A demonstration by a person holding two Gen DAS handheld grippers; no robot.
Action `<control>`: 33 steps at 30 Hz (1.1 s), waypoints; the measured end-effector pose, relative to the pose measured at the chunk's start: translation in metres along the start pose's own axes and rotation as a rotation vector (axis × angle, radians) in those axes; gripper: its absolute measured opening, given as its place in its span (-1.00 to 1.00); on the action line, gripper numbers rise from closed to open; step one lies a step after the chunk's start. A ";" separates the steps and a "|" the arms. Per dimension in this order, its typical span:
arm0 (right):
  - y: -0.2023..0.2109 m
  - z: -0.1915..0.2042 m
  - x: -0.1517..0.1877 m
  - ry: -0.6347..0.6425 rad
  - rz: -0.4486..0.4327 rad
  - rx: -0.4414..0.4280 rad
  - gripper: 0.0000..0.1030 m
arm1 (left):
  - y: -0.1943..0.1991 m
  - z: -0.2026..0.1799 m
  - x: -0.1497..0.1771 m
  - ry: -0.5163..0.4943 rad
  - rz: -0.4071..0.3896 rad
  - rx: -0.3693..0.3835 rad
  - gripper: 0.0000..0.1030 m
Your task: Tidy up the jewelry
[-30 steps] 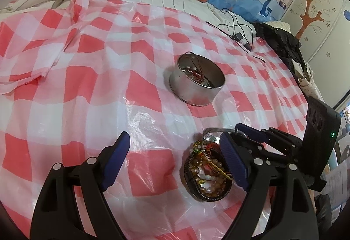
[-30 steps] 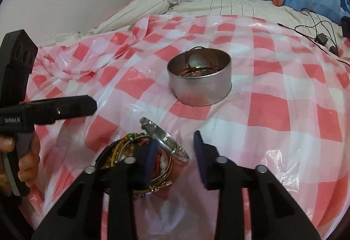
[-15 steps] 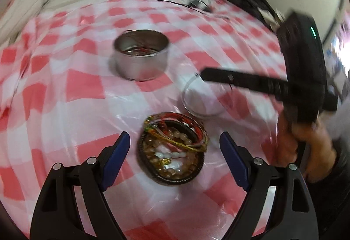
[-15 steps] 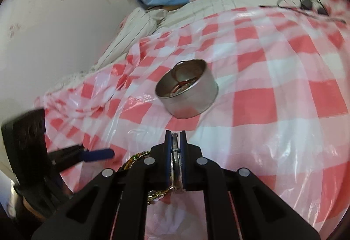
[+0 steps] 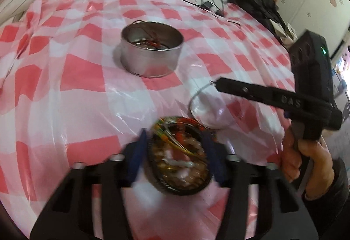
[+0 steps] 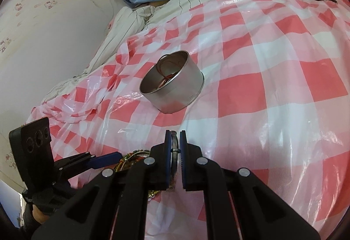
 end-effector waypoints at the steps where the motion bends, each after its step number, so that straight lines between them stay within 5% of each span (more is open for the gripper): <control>1: 0.000 -0.001 0.000 -0.003 0.001 0.001 -0.78 | -0.002 0.002 -0.001 0.001 0.002 -0.004 -0.49; 6: -0.001 -0.005 0.001 -0.014 0.004 0.003 -0.78 | -0.003 0.002 -0.006 0.007 -0.011 0.023 -0.80; 19: -0.002 -0.007 0.002 -0.029 0.010 0.001 -0.78 | -0.011 0.006 -0.007 0.089 0.012 0.099 -0.75; 31: 0.003 -0.007 -0.001 -0.027 -0.008 0.002 -0.78 | 0.054 -0.006 -0.040 0.174 -0.203 0.402 -0.87; 33: 0.003 -0.008 0.000 -0.027 -0.004 0.005 -0.78 | 0.060 0.003 -0.043 0.197 -0.221 0.382 -0.87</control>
Point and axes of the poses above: each gripper's, at about its wrist camera, not at the fingertips, and y roughly against the way its jaws point, z to its left, x to its underside, the point moved 8 cm from there along -y, roughly the way its jaws point, and after that the axes turned 2 degrees about y, right-handed, at the moved point
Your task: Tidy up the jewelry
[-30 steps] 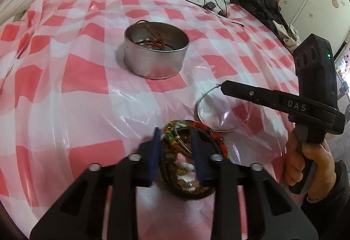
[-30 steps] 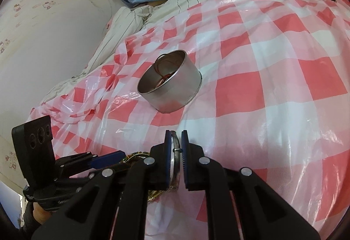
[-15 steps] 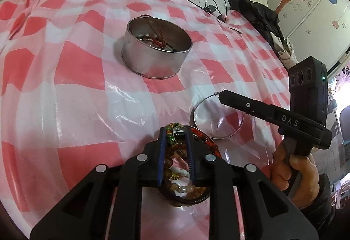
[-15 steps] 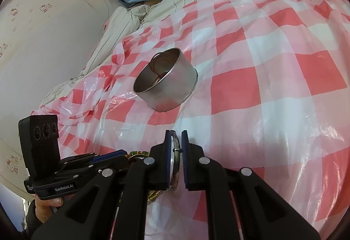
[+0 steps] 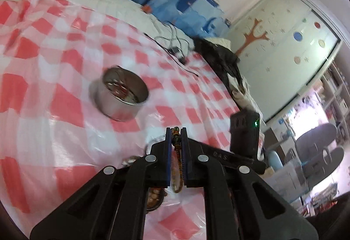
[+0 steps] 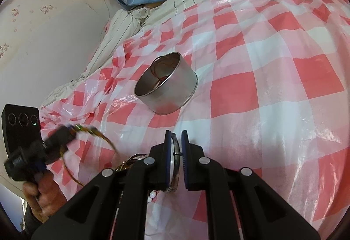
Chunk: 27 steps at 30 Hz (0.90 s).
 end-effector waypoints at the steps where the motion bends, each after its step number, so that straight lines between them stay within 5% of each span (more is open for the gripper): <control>1: 0.000 0.000 0.000 0.000 0.002 0.004 -0.78 | 0.000 0.005 -0.001 0.002 -0.001 -0.035 -0.87; 6: -0.003 0.000 0.004 0.010 0.033 0.023 -0.76 | -0.013 0.041 0.005 0.081 0.048 -0.173 -0.87; 13: -0.005 0.005 0.008 0.049 0.046 0.048 -0.64 | -0.020 0.051 0.011 0.002 0.087 -0.317 -0.86; 16: -0.003 0.010 0.007 0.070 0.033 0.042 -0.84 | -0.021 0.054 0.014 -0.015 0.104 -0.339 -0.86; 27: 0.022 0.022 -0.011 0.115 -0.088 0.029 -0.84 | -0.007 0.038 0.007 -0.072 0.045 -0.310 -0.86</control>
Point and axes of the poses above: each gripper's, at about its wrist camera, not at the fingertips, and y roughly against the way its jaws point, z to its left, x to its underside, the point moved 8 cm from there along -y, roughly the way its jaws point, and after that the axes turned 2 degrees about y, right-handed, at the moved point
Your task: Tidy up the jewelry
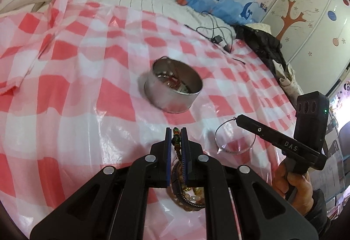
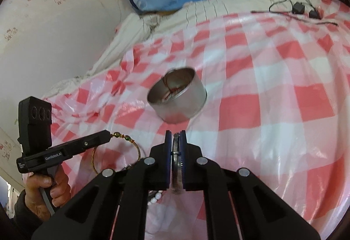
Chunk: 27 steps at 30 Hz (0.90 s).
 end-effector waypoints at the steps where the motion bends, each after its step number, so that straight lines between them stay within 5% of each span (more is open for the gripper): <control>1: 0.000 -0.001 0.000 -0.004 0.000 0.000 -0.84 | 0.001 -0.002 0.000 -0.004 -0.003 0.001 -0.86; 17: 0.009 0.005 -0.011 -0.009 -0.050 -0.024 -0.84 | 0.014 -0.018 -0.011 -0.032 -0.051 0.034 -0.86; 27: 0.015 -0.003 -0.018 -0.049 -0.070 -0.040 -0.84 | -0.001 -0.035 -0.068 -0.037 -0.097 0.054 -0.86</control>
Point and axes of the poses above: each gripper's, at about its wrist camera, not at the fingertips, and y roughly against the way its jaws point, z to its left, x to its underside, the point moved 8 cm from there along -y, roughly the way its jaws point, and after that the axes turned 2 degrees about y, right-handed, at the moved point
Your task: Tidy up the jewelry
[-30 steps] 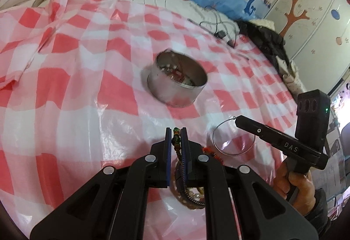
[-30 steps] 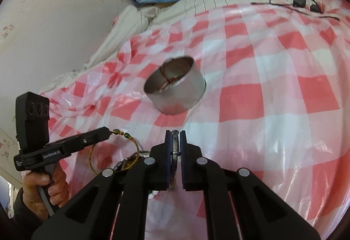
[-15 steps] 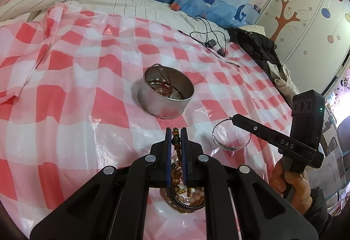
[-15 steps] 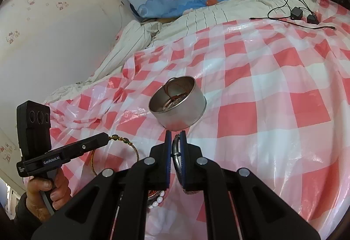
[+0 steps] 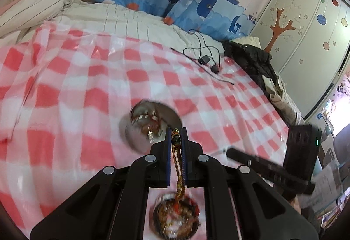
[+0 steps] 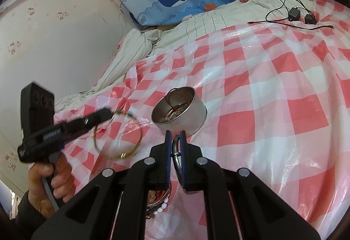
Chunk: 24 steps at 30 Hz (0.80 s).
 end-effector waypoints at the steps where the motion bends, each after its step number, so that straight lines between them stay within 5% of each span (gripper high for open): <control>1: 0.001 0.000 0.000 -0.002 -0.002 -0.001 -0.84 | -0.004 -0.002 -0.006 -0.002 -0.005 0.003 -0.86; 6: 0.004 -0.002 -0.003 -0.013 -0.008 -0.006 -0.84 | -0.035 -0.003 -0.035 0.012 -0.035 0.021 -0.86; 11: 0.004 -0.003 -0.003 -0.013 -0.004 -0.010 -0.84 | -0.096 0.043 -0.016 0.001 0.159 -0.207 -0.69; 14: 0.005 0.000 -0.006 -0.029 -0.008 -0.039 -0.84 | -0.076 0.049 -0.012 0.008 0.127 -0.196 -0.52; 16: 0.003 0.005 -0.011 -0.032 -0.009 -0.060 -0.84 | -0.048 0.053 -0.010 0.014 0.087 -0.198 -0.19; 24: -0.037 0.037 -0.057 -0.084 -0.016 -0.207 -0.84 | 0.037 0.073 0.019 0.099 0.002 -0.200 0.09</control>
Point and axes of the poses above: each gripper's, at about its wrist camera, not at the fingertips, and y roughly against the way its jaws point, z to its left, x to its underside, the point moved 8 cm from there along -y, roughly the way its jaws point, and after that the axes turned 2 degrees about y, right-handed, at the moved point
